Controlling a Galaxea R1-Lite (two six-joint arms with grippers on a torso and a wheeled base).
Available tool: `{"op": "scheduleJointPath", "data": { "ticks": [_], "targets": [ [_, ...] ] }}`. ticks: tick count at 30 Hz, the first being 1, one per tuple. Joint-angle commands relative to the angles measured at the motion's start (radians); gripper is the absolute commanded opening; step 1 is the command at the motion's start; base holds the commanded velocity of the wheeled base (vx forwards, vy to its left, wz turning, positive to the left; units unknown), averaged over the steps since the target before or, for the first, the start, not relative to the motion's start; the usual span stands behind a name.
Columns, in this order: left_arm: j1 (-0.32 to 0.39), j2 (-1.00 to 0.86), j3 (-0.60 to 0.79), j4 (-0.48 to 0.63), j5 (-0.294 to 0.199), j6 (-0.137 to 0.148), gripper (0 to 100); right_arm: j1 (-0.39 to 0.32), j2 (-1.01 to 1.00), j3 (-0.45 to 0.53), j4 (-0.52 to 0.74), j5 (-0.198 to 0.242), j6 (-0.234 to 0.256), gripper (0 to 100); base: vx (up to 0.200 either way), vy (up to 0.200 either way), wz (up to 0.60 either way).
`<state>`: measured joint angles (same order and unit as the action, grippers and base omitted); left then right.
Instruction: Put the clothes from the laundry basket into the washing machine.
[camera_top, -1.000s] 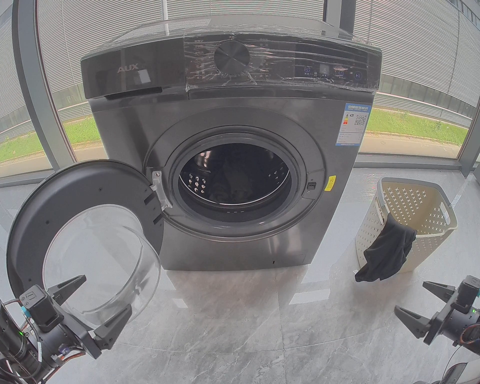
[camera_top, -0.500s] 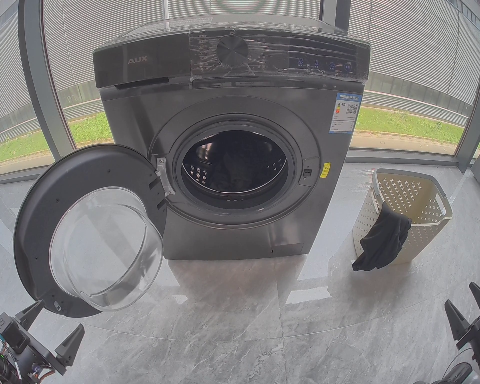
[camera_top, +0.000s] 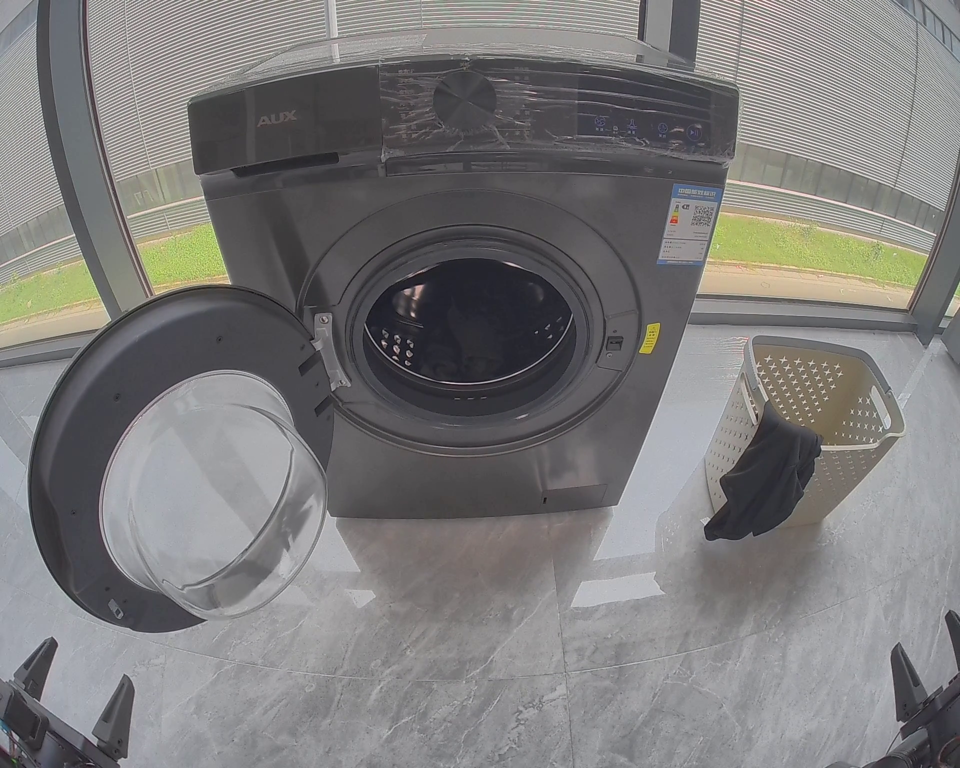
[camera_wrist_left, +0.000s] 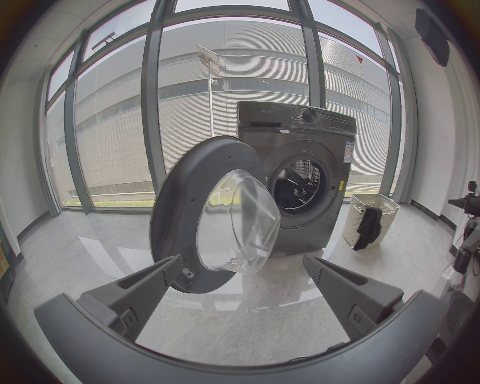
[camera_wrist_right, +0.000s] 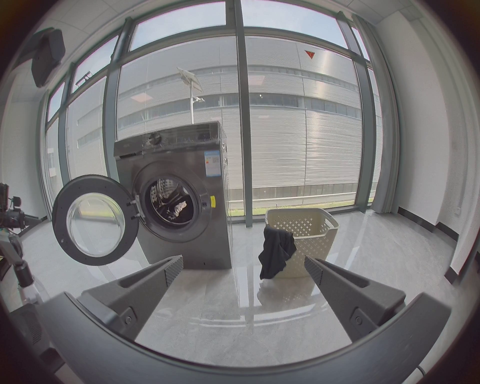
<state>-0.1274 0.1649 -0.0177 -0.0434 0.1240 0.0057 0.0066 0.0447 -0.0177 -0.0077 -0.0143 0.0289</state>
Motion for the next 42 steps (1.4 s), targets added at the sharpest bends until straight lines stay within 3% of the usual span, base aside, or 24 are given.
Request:
{"op": "scheduleJointPath", "data": {
  "ticks": [1,3,6,8,11,15,20,22,23,24,25,32,42],
  "targets": [
    [0.061,-0.079,0.018,0.008,0.022,0.034,100,-0.011,-0.045,0.018,0.008,-0.009,-0.011,100,0.0,0.0,0.0],
    [0.14,-0.113,0.018,0.01,0.003,0.076,100,-0.011,-0.045,0.018,0.008,-0.009,-0.014,100,0.0,0.0,0.0],
    [0.137,-0.148,0.018,0.01,-0.038,0.119,100,-0.011,-0.045,0.018,0.008,-0.007,-0.014,100,0.0,0.0,0.0],
    [0.129,-0.165,0.018,0.01,-0.053,0.102,100,-0.01,-0.045,0.018,0.005,-0.004,-0.021,100,0.0,0.0,0.0],
    [0.127,-0.163,0.016,0.016,-0.069,0.099,100,-0.01,-0.045,0.018,0.005,-0.004,-0.021,100,0.0,0.0,0.0],
    [0.126,-0.165,-0.002,0.071,-0.086,0.054,100,-0.01,-0.045,0.018,0.005,-0.004,-0.021,100,0.0,0.0,0.0],
    [0.127,-0.165,0.008,0.057,-0.086,0.053,100,-0.01,-0.045,0.018,0.005,-0.004,-0.021,100,0.0,0.0,0.0],
    [0.127,-0.165,0.015,0.054,-0.123,0.003,100,-0.01,-0.045,0.018,0.005,-0.004,-0.021,100,0.0,0.0,0.0],
    [0.127,-0.165,0.015,0.054,-0.123,0.003,100,-0.01,-0.045,0.018,0.005,-0.004,-0.021,100,0.0,0.0,0.0],
    [0.124,-0.165,0.016,0.071,-0.182,0.008,100,-0.01,-0.045,0.018,0.005,-0.004,-0.021,100,0.0,0.0,0.0],
    [0.124,-0.165,0.016,0.074,-0.193,0.011,100,-0.01,-0.045,0.018,0.005,-0.004,-0.023,100,0.0,0.0,0.0],
    [0.124,-0.165,0.016,0.079,-0.188,0.019,100,-0.01,-0.045,0.018,0.003,-0.004,-0.021,100,0.0,0.0,0.0],
    [0.124,-0.165,0.016,0.079,-0.188,0.02,100,-0.01,-0.045,0.018,0.005,-0.004,-0.021,100,0.0,-0.2,0.0]
  ]
}}
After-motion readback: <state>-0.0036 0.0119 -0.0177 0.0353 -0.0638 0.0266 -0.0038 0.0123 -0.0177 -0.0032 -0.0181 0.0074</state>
